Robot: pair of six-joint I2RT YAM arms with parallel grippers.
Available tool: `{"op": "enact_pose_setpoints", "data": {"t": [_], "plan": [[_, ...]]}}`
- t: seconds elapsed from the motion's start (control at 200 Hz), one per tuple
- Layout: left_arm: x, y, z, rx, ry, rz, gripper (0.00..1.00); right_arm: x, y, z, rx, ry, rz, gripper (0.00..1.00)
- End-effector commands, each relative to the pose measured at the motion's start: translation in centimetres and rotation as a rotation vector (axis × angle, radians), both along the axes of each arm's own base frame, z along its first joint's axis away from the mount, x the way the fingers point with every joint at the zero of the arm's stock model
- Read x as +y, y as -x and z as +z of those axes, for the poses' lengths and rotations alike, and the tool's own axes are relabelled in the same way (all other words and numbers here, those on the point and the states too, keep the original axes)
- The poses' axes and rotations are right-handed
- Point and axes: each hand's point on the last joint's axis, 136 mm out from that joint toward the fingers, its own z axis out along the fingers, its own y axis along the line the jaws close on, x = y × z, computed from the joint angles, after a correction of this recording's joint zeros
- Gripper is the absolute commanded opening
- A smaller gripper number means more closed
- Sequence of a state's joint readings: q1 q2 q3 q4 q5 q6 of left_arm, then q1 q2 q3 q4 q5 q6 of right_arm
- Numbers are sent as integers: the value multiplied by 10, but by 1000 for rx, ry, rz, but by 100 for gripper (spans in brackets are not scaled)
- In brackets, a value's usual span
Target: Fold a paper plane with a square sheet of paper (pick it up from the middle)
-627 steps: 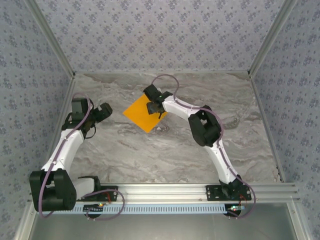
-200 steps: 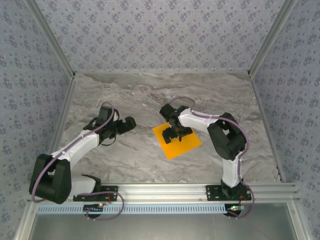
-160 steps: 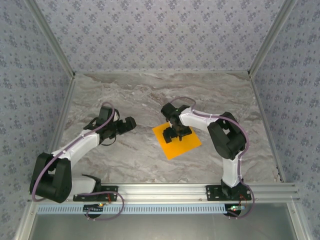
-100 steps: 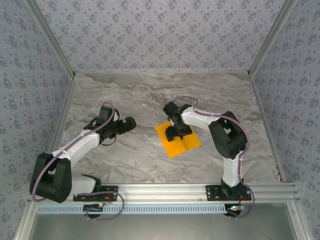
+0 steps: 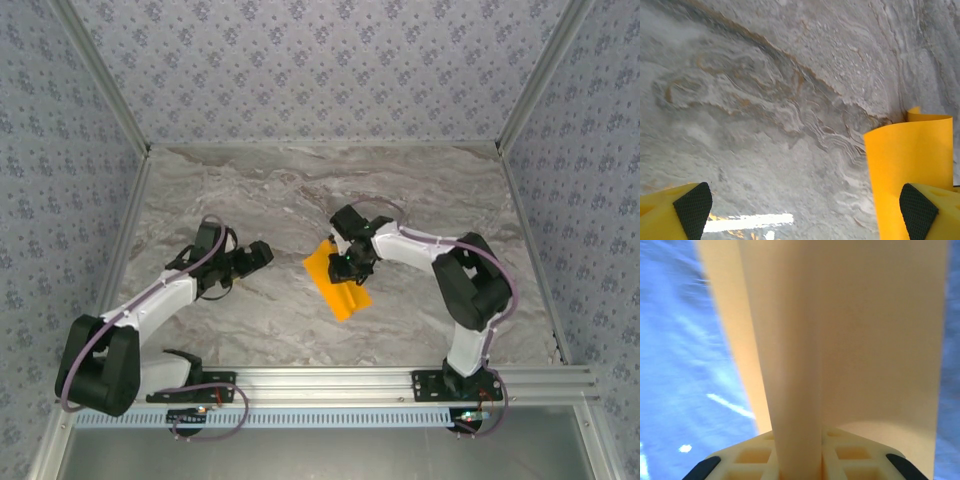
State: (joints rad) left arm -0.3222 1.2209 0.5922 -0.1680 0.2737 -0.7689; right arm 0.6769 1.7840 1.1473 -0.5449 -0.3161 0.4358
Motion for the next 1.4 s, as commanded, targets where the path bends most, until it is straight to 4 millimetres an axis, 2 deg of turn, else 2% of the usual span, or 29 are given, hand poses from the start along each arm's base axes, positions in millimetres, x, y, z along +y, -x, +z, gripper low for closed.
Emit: {"op": "enact_pose_setpoints", "data": {"t": [0.0,0.1,0.255,0.375,0.56,0.685,0.799,0.969,1.174,1.394], "plan": [[-25,1,24,-41,166,-47,99,45,3,53,19,-322,-23,22],[-36,3,35,-64,258,-72,99,59,-1,72,26,-462,-40,22],[-48,5,51,-103,372,-95,99,65,-10,79,73,-594,-97,23],[-58,9,51,-111,402,-124,99,53,-16,57,83,-552,-151,25],[-76,18,29,-61,407,-168,99,20,-20,7,93,-391,-252,35],[-84,24,18,-33,395,-194,97,-2,-19,-14,70,-276,-297,42],[-90,28,15,-34,381,-212,96,-16,-21,-16,27,-193,-300,49],[-95,29,10,-47,346,-211,94,-36,-23,-18,-23,-83,-313,53],[-98,23,12,-70,334,-183,84,-28,-23,-24,-6,-86,-315,53],[-99,19,17,-100,323,-180,73,-26,-17,-42,16,-6,-324,56]]}}
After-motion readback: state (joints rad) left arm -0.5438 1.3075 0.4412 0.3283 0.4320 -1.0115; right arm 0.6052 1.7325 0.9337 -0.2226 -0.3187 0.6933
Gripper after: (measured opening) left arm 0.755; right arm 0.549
